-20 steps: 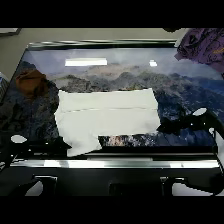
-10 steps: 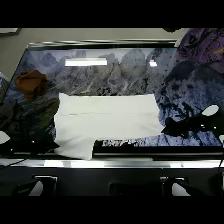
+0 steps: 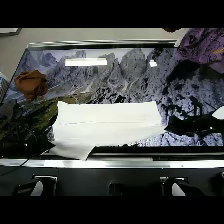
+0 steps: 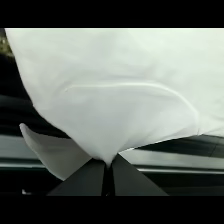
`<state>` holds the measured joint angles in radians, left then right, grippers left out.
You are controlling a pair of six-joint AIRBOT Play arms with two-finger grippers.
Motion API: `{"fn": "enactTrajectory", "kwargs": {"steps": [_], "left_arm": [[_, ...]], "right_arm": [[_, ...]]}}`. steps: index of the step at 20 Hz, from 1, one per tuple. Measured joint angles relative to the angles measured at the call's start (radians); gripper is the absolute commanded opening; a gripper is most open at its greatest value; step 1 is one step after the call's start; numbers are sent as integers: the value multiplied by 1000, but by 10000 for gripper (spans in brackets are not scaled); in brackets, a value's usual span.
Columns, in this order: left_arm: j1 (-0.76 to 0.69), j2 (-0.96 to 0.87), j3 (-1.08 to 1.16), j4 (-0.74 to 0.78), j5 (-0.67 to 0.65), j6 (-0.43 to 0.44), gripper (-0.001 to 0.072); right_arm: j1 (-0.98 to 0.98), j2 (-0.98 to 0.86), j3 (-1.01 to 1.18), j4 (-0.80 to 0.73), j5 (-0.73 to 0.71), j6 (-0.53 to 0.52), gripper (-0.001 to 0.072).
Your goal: Fold the clothes and pants, and hang the long-sleeved shirts on hangers.
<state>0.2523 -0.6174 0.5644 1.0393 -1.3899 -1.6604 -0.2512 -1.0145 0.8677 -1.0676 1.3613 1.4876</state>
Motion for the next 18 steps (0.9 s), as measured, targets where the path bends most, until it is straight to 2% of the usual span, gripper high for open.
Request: {"fn": "enactTrajectory", "kwargs": {"steps": [4, 9, 18], "left_arm": [[0, -166, 91, -20, 135, 56, 16], [-6, -451, 256, -55, 254, 146, 16], [-71, -871, 626, -71, 314, 206, 16]], "right_arm": [[121, -70, 30, -43, -151, 26, 26], [185, -253, 157, -119, -258, 72, 26], [198, -521, 379, -178, -315, 97, 28]]}}
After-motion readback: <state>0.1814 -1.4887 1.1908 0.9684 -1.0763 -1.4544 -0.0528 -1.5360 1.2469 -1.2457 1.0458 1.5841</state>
